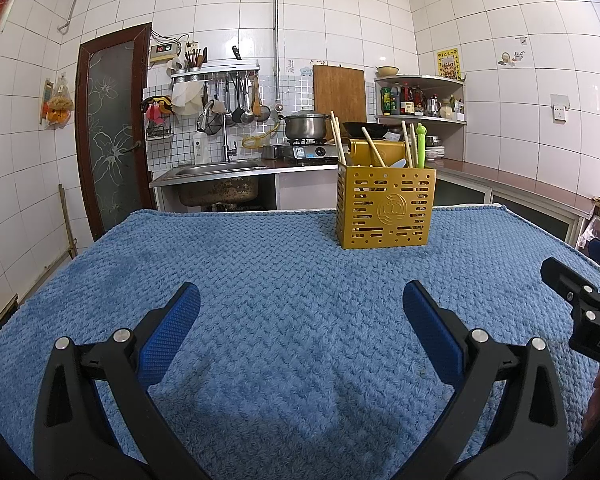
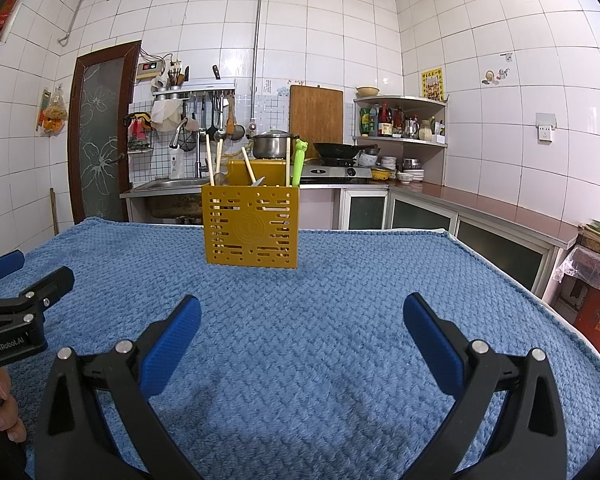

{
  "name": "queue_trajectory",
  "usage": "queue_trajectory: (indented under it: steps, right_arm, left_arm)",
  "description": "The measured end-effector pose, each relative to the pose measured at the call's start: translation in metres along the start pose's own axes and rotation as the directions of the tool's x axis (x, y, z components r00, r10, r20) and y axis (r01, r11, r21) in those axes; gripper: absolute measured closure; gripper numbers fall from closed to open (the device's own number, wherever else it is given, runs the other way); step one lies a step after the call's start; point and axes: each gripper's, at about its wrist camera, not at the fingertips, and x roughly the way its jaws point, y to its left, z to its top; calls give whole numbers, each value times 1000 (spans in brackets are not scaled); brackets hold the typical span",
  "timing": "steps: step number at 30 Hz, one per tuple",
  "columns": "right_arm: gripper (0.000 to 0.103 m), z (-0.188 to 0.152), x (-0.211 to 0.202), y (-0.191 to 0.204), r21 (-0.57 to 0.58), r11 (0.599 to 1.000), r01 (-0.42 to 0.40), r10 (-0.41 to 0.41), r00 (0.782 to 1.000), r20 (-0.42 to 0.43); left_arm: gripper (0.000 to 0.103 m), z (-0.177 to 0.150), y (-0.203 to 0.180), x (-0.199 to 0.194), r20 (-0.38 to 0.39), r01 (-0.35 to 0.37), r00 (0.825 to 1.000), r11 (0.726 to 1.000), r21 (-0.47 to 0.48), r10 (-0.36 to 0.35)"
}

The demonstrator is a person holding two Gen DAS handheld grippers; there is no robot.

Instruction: Organize utensils

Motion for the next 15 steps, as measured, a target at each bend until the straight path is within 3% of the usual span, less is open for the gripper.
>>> queue_trajectory:
  steps: [15]
  right_arm:
    - [4,0,0,0,-1,1000,0,0,1000,-1]
  left_arm:
    - [5,-1,-1,-3,6,-3,1000,1000,-2,3]
